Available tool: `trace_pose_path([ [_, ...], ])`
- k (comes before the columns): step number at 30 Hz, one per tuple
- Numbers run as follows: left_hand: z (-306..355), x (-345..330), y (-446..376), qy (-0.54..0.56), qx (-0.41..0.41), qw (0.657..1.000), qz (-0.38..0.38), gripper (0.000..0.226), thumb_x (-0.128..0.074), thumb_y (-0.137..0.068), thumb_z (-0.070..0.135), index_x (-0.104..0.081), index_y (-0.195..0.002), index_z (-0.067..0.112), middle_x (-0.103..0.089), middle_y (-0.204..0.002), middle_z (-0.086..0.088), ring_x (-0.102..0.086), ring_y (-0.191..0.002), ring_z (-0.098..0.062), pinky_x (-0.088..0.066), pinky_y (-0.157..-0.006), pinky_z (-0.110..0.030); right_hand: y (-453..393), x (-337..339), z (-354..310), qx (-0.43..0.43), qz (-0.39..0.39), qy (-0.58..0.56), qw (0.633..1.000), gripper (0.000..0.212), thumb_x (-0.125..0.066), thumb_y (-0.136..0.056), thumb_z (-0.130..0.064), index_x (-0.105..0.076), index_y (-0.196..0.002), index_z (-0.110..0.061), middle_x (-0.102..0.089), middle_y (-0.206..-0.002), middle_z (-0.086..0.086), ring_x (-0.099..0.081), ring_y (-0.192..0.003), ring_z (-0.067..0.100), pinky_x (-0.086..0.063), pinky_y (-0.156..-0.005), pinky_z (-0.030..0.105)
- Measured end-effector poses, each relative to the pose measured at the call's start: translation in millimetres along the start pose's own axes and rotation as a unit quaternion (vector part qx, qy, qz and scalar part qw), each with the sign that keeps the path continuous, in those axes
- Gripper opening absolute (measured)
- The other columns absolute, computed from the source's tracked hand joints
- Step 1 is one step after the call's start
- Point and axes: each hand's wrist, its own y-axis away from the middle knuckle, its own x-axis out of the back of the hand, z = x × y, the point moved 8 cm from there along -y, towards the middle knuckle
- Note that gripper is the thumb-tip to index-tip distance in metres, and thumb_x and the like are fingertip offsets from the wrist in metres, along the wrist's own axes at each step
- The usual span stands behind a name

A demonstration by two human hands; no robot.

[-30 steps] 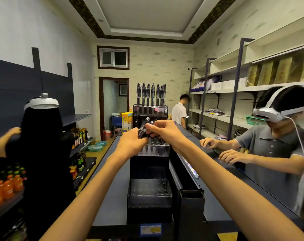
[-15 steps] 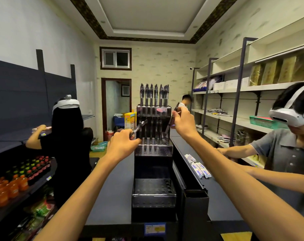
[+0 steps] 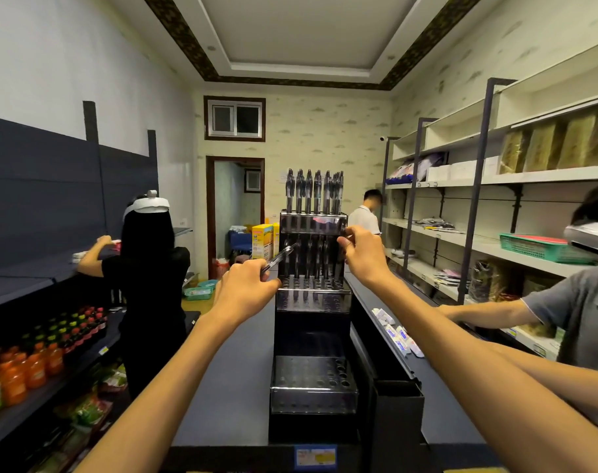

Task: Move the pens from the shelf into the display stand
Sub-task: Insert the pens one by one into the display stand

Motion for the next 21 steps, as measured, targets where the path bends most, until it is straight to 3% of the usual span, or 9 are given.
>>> trace_pose_path([
  [4,-4,-1,-1,-0.002,0.001,1.0,-0.004,0.031,-0.069,-0.084,0.035,-0.047,-0.065,0.023,-0.054,-0.063,0.005,-0.05,-0.061,-0.015,-0.036,-0.056,-0.029,-1,-8,5,-0.009,-0.01,0.05,0.999,0.028,-0.067,-0.098,-0.027,-0.062,-0.108,-0.002,-0.07,-0.098,0.018,-0.064,-0.095,0.035,-0.053,-0.086,0.044],
  [9,-6,-1,-1,-0.011,0.005,1.0,0.001,0.032,-0.068,-0.084,0.035,-0.045,-0.064,0.023,-0.052,-0.064,0.005,-0.048,-0.06,-0.014,-0.033,-0.054,-0.029,6,-20,15,-0.01,-0.036,0.068,0.997,0.029,-0.068,-0.097,-0.03,-0.07,-0.104,-0.002,-0.072,-0.096,0.017,-0.065,-0.096,0.034,-0.044,-0.075,0.031],
  [15,-4,-9,-3,0.004,0.01,1.0,-0.016,0.028,-0.067,-0.083,0.032,-0.047,-0.065,0.021,-0.054,-0.066,0.003,-0.052,-0.063,-0.018,-0.039,-0.057,-0.031,9,-10,14,-0.023,0.0,0.089,0.996,0.027,-0.071,-0.094,-0.035,-0.071,-0.095,-0.007,-0.072,-0.089,0.011,-0.065,-0.088,0.029,-0.05,-0.076,0.034],
  [18,-3,-12,-4,0.007,0.01,1.0,-0.024,0.026,-0.066,-0.082,0.033,-0.048,-0.066,0.021,-0.056,-0.066,0.003,-0.055,-0.066,-0.02,-0.044,-0.059,-0.032,12,0,-1,0.0,0.037,0.032,0.999,0.016,-0.071,-0.092,-0.028,-0.07,-0.094,-0.012,-0.072,-0.089,0.006,-0.067,-0.087,0.024,-0.052,-0.078,0.035],
  [21,1,-14,-5,0.002,0.01,1.0,-0.025,0.027,-0.065,-0.084,0.035,-0.047,-0.068,0.023,-0.056,-0.065,0.004,-0.055,-0.065,-0.02,-0.039,-0.057,-0.031,18,-14,-20,-0.002,-0.05,-0.082,0.995,0.014,-0.075,-0.089,-0.025,-0.075,-0.089,-0.012,-0.076,-0.082,0.003,-0.071,-0.08,0.017,-0.058,-0.078,0.034],
])
